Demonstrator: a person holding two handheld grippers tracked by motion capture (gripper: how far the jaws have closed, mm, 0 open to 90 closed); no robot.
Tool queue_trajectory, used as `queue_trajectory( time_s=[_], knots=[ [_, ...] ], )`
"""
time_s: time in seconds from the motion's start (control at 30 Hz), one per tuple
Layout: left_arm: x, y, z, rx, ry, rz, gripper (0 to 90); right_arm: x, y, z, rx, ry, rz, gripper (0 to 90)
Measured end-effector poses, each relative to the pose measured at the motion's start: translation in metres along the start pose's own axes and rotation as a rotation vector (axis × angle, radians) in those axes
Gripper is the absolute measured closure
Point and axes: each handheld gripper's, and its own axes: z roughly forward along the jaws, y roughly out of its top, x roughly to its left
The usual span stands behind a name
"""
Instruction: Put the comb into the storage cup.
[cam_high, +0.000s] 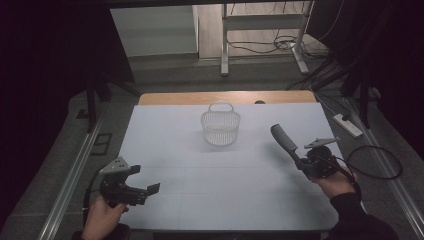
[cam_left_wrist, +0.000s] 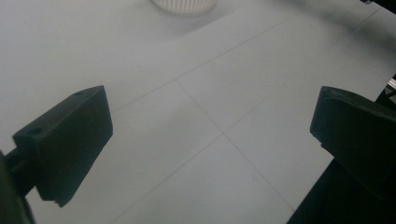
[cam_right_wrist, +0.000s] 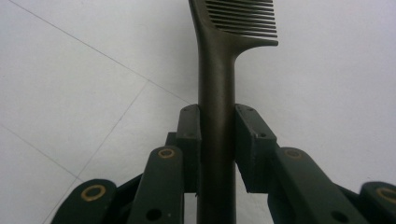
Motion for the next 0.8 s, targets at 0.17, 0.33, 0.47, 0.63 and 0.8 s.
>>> queue_trajectory(
  time_s=[0.17,0.33,0.47,0.63,0.8],
  knots=[
    [0.000,0.011,0.004,-0.001,-0.007,0.021,0.0,0.003,-0.001,-0.005,-0.025,0.004,-0.016,72.3],
    [0.001,0.020,0.008,-0.008,-0.040,0.025,0.0,0.008,-0.001,-0.010,-0.044,0.008,-0.037,72.3],
    [0.001,0.028,0.013,-0.015,-0.058,0.019,0.0,0.012,-0.001,-0.013,-0.056,0.008,-0.049,72.3],
    [0.000,0.039,0.018,-0.039,-0.072,0.026,0.0,0.017,-0.001,-0.018,-0.076,0.013,-0.067,72.3],
    [-0.002,0.049,0.024,-0.043,-0.080,0.036,0.0,0.021,-0.002,-0.022,-0.097,0.017,-0.079,72.3]
  ],
)
